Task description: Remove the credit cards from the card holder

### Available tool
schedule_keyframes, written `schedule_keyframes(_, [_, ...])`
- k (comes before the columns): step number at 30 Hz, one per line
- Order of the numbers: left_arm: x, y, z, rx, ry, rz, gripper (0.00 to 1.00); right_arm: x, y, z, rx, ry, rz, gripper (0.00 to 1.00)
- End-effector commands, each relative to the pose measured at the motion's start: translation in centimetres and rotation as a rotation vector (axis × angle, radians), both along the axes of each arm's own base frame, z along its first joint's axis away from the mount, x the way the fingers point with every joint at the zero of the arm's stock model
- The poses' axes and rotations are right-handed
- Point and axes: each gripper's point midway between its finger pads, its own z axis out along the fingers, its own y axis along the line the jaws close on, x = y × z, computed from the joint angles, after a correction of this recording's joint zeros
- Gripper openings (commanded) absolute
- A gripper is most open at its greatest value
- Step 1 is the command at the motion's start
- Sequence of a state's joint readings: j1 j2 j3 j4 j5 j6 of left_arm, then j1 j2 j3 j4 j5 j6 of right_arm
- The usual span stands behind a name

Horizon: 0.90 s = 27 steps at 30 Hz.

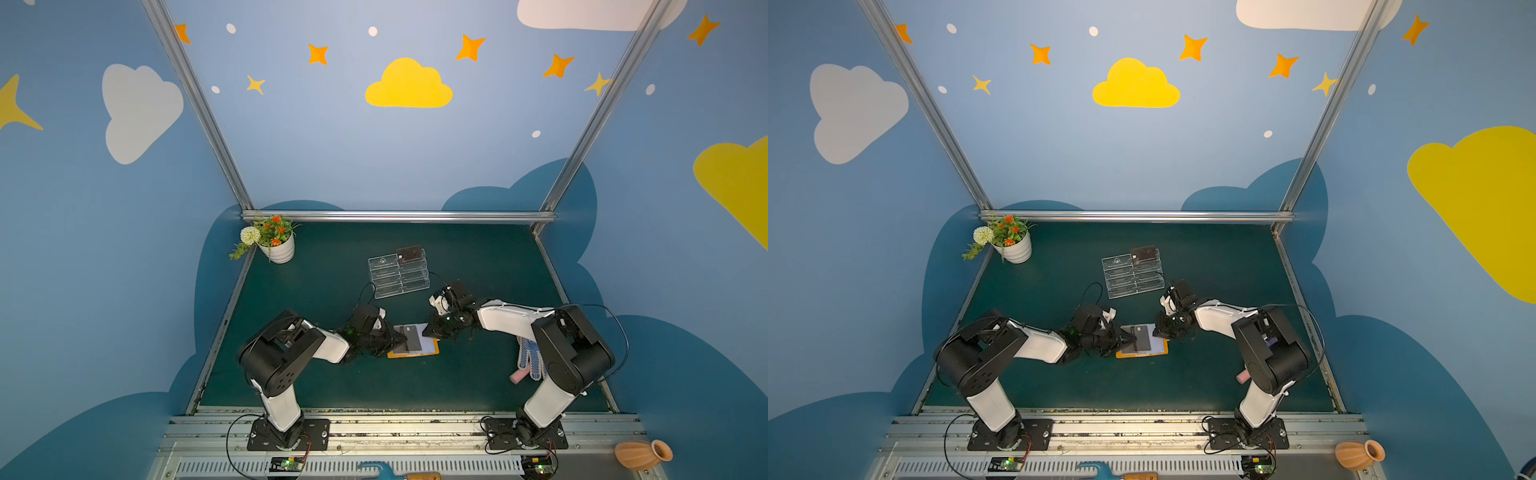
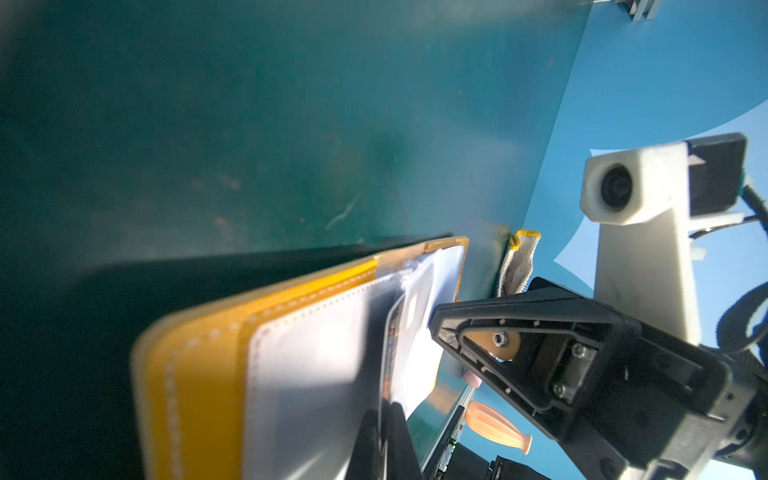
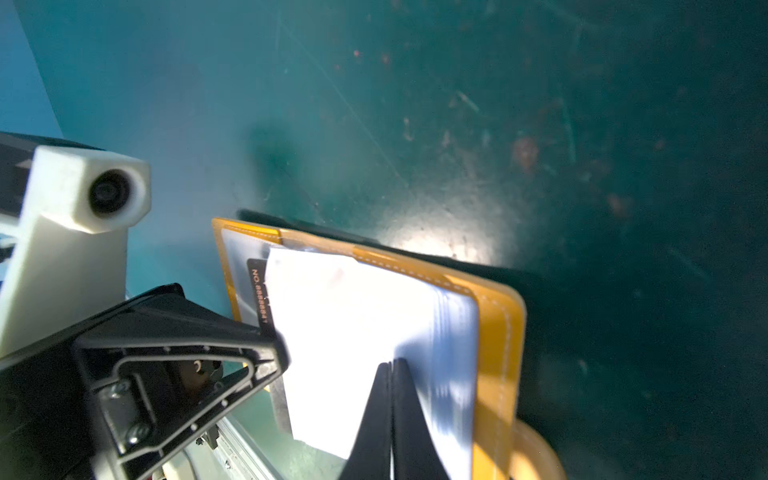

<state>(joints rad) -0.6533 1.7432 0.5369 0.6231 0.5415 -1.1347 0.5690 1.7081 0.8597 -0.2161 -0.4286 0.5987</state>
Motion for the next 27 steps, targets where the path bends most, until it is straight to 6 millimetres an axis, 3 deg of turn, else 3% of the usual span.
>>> schedule_keyframes(1, [-0.4,1.8,-1.5,0.067,0.036,0.038,0.04,-1.1,-1.5,-1.7,-0.071,0.054,-0.013,0.0])
schedule_keyframes(8, [-0.8,2.5,-1.2,0.08,0.03,0.042,0.04,-0.6,-1.2,-0.5,-0.048,0.021,-0.008,0.0])
schedule_keyframes(27, [-1.1,3.5,-0.5,0.088,0.018,0.042,0.04,-0.4,-0.7,0.3,-0.02,0.005,0.006,0.0])
